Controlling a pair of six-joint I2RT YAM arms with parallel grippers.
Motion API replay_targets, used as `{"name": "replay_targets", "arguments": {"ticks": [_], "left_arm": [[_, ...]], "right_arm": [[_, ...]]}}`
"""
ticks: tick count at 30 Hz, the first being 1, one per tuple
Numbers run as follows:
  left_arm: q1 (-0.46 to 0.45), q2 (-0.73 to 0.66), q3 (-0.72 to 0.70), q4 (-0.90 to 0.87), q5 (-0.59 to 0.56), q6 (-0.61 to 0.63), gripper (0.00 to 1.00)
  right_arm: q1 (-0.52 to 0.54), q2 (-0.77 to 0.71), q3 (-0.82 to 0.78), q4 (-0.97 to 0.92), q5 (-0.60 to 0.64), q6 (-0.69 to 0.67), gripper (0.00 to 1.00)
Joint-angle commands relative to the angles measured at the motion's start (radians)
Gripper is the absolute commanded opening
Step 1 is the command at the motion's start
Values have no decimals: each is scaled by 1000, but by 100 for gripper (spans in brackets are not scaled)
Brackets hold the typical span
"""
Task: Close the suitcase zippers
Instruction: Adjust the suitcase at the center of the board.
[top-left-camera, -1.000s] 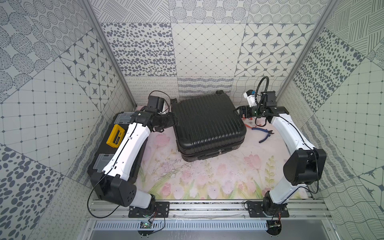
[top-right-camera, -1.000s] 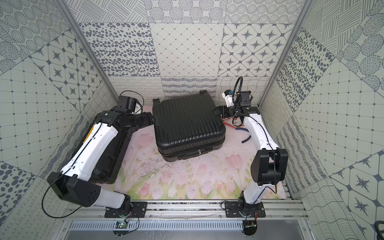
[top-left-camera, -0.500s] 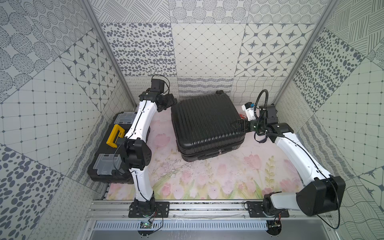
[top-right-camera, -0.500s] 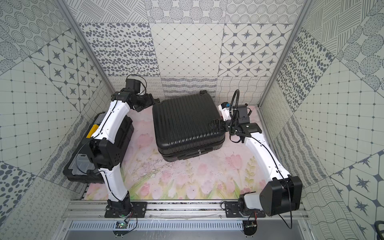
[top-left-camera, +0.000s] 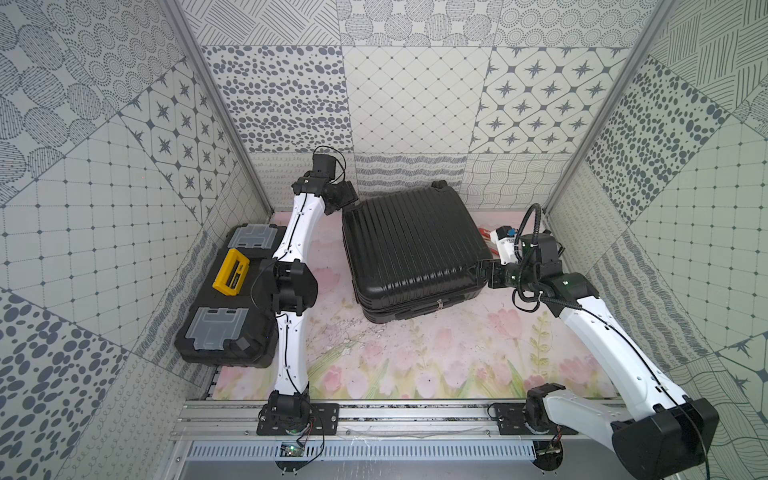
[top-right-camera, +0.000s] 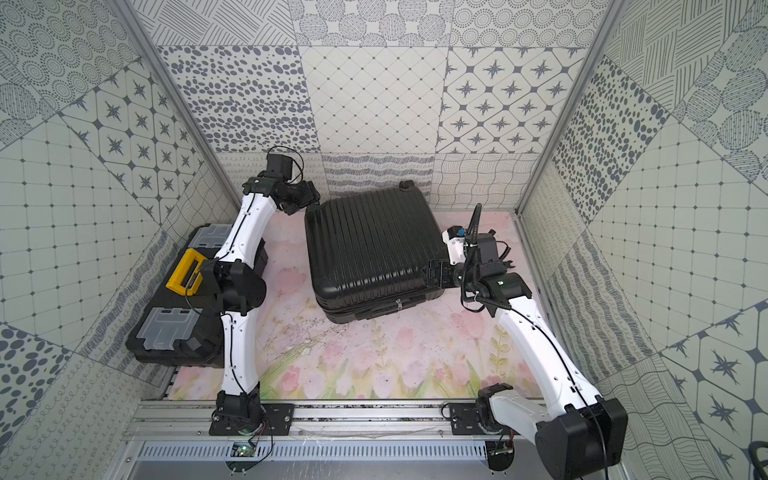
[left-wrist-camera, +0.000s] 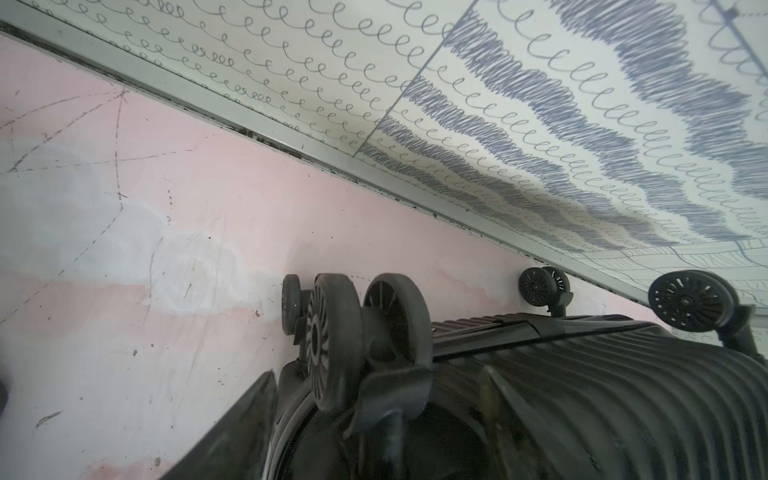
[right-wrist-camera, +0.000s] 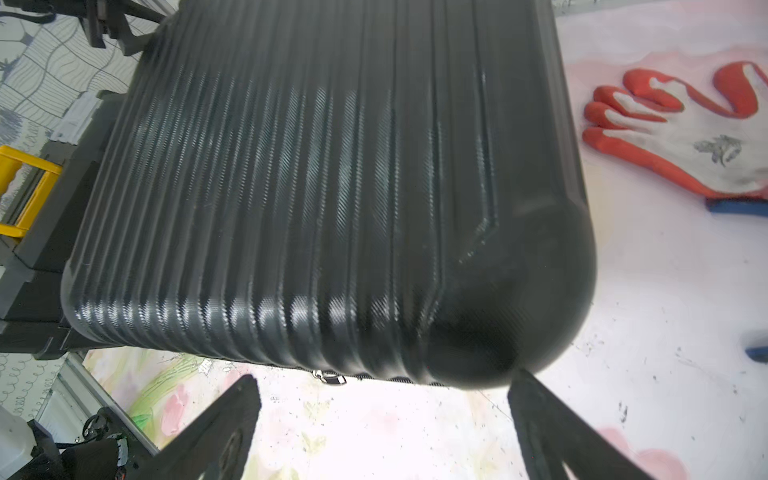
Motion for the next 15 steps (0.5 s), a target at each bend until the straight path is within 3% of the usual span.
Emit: {"name": "replay_targets", "arguments": {"ticks": [1,6,15], "left_arm": [[4,53,67,2,30,2,75],[5,97,94,-15,-12,27,72],[6,121,103,-35,-15,46,43]], "right_arm": [[6,-33,-15,-20,34,34,96],[6,-51,-24,-48,47,62,95],[20,-126,-71,-65,22,199,95]]}}
